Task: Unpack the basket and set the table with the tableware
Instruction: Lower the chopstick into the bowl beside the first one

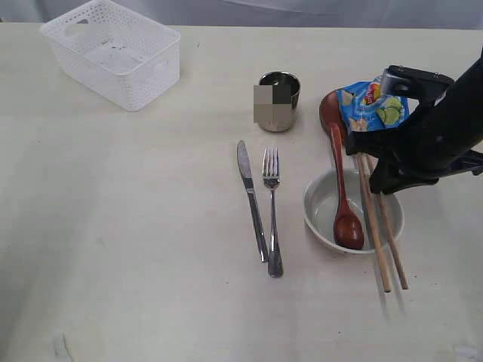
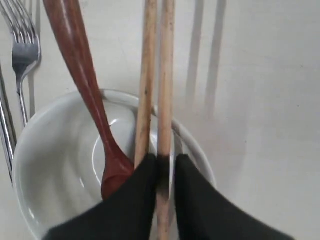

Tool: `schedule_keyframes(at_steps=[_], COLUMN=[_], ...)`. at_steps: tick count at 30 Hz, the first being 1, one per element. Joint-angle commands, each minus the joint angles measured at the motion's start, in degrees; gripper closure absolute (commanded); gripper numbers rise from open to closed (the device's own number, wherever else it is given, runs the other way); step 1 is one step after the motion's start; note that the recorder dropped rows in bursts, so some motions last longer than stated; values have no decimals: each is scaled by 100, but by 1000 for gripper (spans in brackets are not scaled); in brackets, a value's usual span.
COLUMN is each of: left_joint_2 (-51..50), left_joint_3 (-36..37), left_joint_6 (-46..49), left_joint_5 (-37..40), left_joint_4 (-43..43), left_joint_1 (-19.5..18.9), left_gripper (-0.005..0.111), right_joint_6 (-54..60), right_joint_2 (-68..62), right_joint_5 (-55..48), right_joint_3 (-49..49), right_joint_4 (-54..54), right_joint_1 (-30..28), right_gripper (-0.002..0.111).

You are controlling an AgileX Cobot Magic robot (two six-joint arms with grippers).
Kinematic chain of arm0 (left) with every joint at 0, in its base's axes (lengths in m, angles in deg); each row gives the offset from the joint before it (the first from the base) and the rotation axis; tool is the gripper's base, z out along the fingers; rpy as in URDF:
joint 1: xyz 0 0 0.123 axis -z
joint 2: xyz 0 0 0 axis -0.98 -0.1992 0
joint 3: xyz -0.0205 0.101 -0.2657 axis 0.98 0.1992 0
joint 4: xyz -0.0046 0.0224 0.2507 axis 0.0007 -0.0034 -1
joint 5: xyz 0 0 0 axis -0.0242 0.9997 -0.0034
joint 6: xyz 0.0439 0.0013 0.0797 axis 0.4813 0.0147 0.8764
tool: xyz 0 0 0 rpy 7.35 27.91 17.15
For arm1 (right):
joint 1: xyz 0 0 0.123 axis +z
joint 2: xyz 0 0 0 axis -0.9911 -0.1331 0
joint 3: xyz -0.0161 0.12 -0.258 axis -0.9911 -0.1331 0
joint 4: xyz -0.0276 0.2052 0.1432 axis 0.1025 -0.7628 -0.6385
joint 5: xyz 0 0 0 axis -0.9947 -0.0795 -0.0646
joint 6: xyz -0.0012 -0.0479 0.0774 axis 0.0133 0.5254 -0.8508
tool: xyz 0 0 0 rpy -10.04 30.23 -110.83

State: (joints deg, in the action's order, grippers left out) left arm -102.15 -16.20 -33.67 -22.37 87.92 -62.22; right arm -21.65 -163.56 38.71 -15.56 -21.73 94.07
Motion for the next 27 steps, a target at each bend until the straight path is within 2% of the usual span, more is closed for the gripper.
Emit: schedule_keyframes(at_steps=[1,23,27], left_joint_2=[23,23,23], left_joint_3=[33,33,33], left_joint_6=[-3,-3,-3], left_joint_5=[31,30,30], left_joint_4=[-40,-18,-18], left_joint_1=[-15,-15,-15], left_gripper=[106,106,106], right_joint_6=[53,765,776], right_joint_2=[6,6,6], right_joint_5=[60,-92,-92], right_joint_3=[10,10,10], right_joint_4=[-57,-309,-182], right_joint_1=[2,17,213], right_gripper=[71,70,60])
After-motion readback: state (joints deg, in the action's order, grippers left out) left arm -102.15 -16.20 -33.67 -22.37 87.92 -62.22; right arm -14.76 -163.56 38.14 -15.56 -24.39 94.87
